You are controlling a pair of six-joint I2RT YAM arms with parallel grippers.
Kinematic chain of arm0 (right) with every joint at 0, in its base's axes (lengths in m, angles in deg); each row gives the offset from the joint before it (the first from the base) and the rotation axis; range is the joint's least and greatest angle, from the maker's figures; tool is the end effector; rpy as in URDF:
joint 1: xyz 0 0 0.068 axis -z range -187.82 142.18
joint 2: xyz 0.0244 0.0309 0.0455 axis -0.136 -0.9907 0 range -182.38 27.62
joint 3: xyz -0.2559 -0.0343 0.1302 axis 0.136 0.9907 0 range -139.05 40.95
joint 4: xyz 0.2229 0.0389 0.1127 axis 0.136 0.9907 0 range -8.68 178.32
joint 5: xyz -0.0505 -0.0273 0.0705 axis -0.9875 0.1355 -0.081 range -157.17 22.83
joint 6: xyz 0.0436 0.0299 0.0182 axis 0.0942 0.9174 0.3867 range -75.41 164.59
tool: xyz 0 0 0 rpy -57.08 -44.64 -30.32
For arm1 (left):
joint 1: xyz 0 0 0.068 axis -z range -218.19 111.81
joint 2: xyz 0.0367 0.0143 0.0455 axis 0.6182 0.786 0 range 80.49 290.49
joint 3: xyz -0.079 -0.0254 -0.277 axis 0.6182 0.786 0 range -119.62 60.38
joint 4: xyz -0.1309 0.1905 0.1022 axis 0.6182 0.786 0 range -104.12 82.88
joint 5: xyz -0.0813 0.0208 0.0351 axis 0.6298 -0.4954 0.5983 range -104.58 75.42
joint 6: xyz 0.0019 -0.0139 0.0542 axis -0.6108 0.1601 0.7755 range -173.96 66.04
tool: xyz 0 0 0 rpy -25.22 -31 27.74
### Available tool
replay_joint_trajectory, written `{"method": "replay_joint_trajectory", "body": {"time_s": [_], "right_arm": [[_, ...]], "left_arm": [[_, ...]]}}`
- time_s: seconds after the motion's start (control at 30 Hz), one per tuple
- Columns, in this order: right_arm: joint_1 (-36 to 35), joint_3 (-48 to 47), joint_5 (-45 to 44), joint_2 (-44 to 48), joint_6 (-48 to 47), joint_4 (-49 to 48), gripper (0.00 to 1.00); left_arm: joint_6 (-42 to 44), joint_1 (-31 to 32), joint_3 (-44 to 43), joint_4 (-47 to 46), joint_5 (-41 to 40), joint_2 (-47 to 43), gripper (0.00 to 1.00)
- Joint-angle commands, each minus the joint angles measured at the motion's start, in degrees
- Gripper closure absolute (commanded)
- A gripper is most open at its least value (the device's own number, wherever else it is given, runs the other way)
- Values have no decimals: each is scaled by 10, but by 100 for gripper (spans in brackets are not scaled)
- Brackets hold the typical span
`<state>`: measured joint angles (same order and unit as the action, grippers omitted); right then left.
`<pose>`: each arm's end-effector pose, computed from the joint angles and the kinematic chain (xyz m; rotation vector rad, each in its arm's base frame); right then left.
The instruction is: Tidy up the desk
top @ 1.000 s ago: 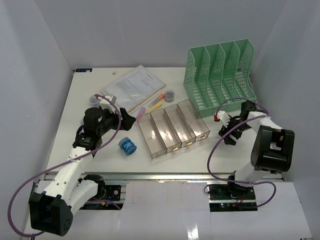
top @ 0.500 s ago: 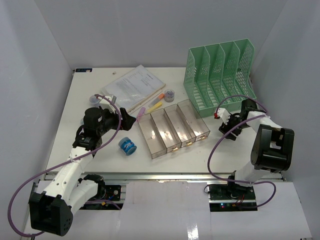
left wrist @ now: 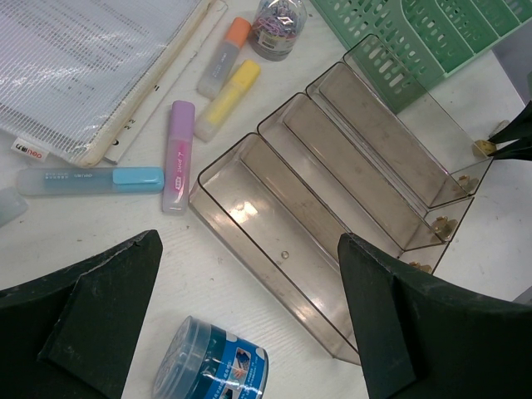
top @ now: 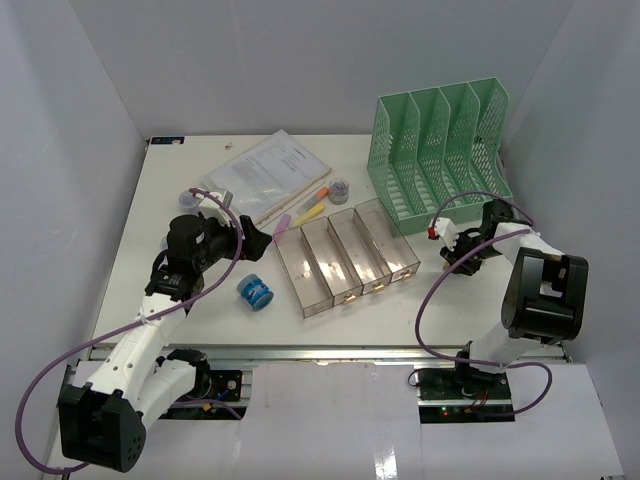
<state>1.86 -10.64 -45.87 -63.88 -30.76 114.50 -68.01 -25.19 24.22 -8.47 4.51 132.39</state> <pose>0.2770 -0.0329 0.1838 -1.5130 2.2065 0.1021 0.1850 -0.0557 0.2880 0.2071 1.9650 -0.6339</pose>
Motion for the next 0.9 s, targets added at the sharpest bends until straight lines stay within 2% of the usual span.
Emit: {"method": "replay_joint_trajectory", "body": {"time_s": [0.0,0.37,0.6,0.87], "right_arm": [[-2,-2,38,45,12,42,78],[-13,-67,168,167,102,125,83],[-64,-76,197,218,218,81,83],[-136,-92,194,199,313,28,83]], "left_arm": [[-2,3,-20,0,4,-8,2],[-2,3,-21,0,9,-7,2],[-3,3,-20,0,12,-4,2],[-2,2,-21,0,13,0,2]]}}
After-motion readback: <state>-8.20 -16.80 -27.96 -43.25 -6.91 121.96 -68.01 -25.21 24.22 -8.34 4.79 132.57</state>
